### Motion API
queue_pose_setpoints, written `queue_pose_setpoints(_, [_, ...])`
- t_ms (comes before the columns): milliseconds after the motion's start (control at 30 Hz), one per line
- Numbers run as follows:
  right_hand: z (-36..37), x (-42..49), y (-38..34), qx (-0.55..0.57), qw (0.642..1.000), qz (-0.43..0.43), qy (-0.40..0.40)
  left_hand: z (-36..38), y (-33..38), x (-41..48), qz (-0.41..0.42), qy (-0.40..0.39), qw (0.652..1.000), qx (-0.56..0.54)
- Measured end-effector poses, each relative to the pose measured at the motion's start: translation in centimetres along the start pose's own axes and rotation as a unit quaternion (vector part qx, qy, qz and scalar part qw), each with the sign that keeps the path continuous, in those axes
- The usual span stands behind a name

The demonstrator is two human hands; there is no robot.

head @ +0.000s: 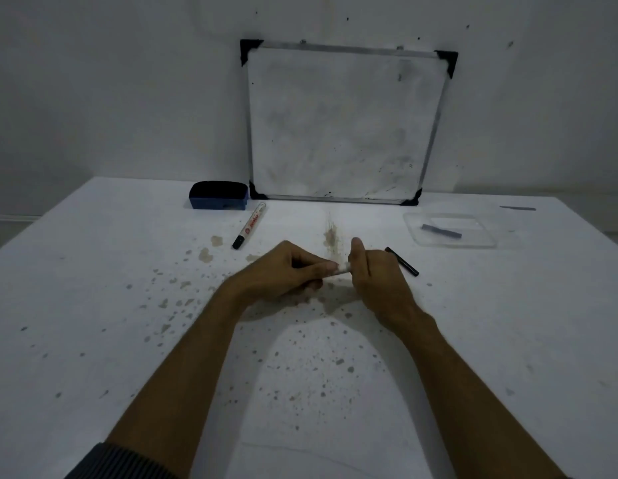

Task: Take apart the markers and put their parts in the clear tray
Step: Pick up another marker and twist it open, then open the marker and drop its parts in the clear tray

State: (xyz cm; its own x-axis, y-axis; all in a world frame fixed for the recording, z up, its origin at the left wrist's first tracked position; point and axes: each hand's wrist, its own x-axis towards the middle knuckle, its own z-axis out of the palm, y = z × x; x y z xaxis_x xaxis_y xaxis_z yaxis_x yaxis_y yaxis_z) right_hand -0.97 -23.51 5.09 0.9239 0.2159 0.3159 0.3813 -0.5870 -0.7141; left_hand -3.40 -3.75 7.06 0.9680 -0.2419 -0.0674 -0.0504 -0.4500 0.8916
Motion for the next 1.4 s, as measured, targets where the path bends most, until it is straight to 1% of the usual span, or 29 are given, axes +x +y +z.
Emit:
queue_pose_setpoints(33, [-0.3, 0.2, -0.1, 0.040, 0.998, -0.009, 0.048, -0.9, -0.4, -0.2, -0.009, 0.027, 1.000, -0.008])
queue_pose_setpoints(67, [-0.7, 0.5, 0.0, 0.083, 0.991, 0.001, 0.100, -2.0, -1.0, -0.4, -0.017, 0.068, 0.997, -0.023])
queue_pose_setpoints(100, [-1.1, 0.7, 0.2, 0.110, 0.984, 0.021, 0.138, -3.0, -1.6, -0.7, -0.019, 0.108, 0.993, -0.052])
queue_pose_setpoints(133, [-1.3, 0.8, 0.4, 0.112, 0.981, 0.042, 0.154, -3.9, -2.1, -0.8, -0.013, 0.129, 0.987, -0.093])
queue_pose_setpoints(167, [-1.1, 0.7, 0.4, 0.093, 0.984, 0.056, 0.140, -4.2, -2.3, -0.8, -0.006, 0.131, 0.982, -0.133])
queue_pose_setpoints(200, [-0.6, 0.5, 0.3, 0.060, 0.990, 0.066, 0.106, -4.1, -2.1, -0.8, 0.002, 0.118, 0.981, -0.154])
queue_pose_setpoints(267, [1.0, 0.3, 0.1, 0.007, 0.997, 0.060, 0.045, -3.0, -1.3, -0.4, 0.013, 0.083, 0.987, -0.136])
queue_pose_setpoints(300, [1.8, 0.4, 0.1, -0.011, 0.998, 0.051, 0.030, -2.3, -0.9, -0.2, 0.013, 0.073, 0.991, -0.116])
queue_pose_setpoints(433, [2.4, 1.1, 1.1, -0.039, 0.999, 0.004, 0.030, -1.2, -1.0, 0.5, 0.015, 0.078, 0.994, -0.082])
queue_pose_setpoints(500, [2.2, 0.8, 1.8, -0.049, 0.999, 0.000, 0.017, -1.2, -1.2, 0.7, 0.015, 0.085, 0.993, -0.076])
queue_pose_setpoints(633, [1.8, 0.6, 1.9, -0.063, 0.998, -0.009, -0.015, -0.8, -1.1, 1.0, 0.012, 0.080, 0.992, -0.102])
queue_pose_setpoints(700, [1.8, 0.4, 1.8, -0.073, 0.997, -0.025, -0.007, -0.6, -1.3, 1.2, 0.000, 0.082, 0.988, -0.134])
queue_pose_setpoints(733, [2.0, 0.4, 1.7, -0.072, 0.997, -0.029, 0.010, -0.4, -1.3, 1.3, -0.004, 0.087, 0.985, -0.152])
queue_pose_setpoints(767, [2.0, 0.3, 1.5, -0.061, 0.997, -0.029, 0.031, -0.3, -1.2, 1.4, -0.007, 0.095, 0.981, -0.168])
queue_pose_setpoints(833, [1.6, 0.3, 0.4, -0.003, 0.998, -0.020, 0.061, 0.0, -1.0, 1.7, -0.006, 0.116, 0.974, -0.193])
queue_pose_setpoints(867, [1.4, 0.2, -0.1, 0.035, 0.998, -0.016, 0.057, 0.1, -0.9, 1.8, -0.002, 0.126, 0.971, -0.202])
queue_pose_setpoints(967, [0.9, -0.4, -1.2, 0.111, 0.994, -0.022, -0.015, 0.6, -0.7, 2.0, 0.005, 0.155, 0.954, -0.255])
queue_pose_setpoints(1000, [0.9, -0.6, -1.2, 0.123, 0.992, -0.028, -0.029, 0.8, -0.7, 2.1, 0.003, 0.164, 0.943, -0.290])
queue_pose_setpoints(1033, [1.0, -0.6, -1.1, 0.135, 0.990, -0.032, -0.025, 1.0, -0.6, 2.2, -0.001, 0.169, 0.929, -0.330])
queue_pose_setpoints(1100, [1.2, -0.1, -0.7, 0.182, 0.983, -0.018, 0.028, 1.5, -0.3, 2.4, -0.008, 0.158, 0.895, -0.418])
queue_pose_setpoints(1133, [1.2, 0.2, -0.6, 0.235, 0.970, 0.011, 0.054, 1.7, -0.1, 2.5, -0.012, 0.145, 0.879, -0.453])
queue_pose_setpoints(1167, [1.1, 0.5, -0.4, 0.306, 0.948, 0.050, 0.067, 1.8, 0.0, 2.4, -0.016, 0.129, 0.868, -0.479])
queue_pose_setpoints(1233, [0.9, 0.7, -0.3, 0.456, 0.881, 0.117, 0.046, 2.1, 0.1, 2.2, -0.023, 0.090, 0.866, -0.491])
queue_pose_setpoints(1267, [0.8, 0.7, -0.2, 0.495, 0.858, 0.134, 0.025, 2.3, 0.1, 2.1, -0.029, 0.073, 0.873, -0.482])
queue_pose_setpoints(1300, [0.7, 0.7, -0.2, 0.495, 0.857, 0.139, 0.011, 2.6, 0.2, 2.0, -0.036, 0.059, 0.878, -0.473])
queue_pose_setpoints(1333, [0.7, 0.7, -0.3, 0.466, 0.874, 0.138, 0.009, 2.9, 0.3, 1.9, -0.046, 0.052, 0.878, -0.473])
queue_pose_setpoints(1367, [0.7, 0.7, -0.5, 0.427, 0.894, 0.133, 0.018, 3.1, 0.4, 1.9, -0.057, 0.049, 0.870, -0.487])
queue_pose_setpoints(1400, [0.6, 0.7, -0.7, 0.393, 0.909, 0.130, 0.037, 3.4, 0.4, 2.0, -0.069, 0.048, 0.851, -0.519])
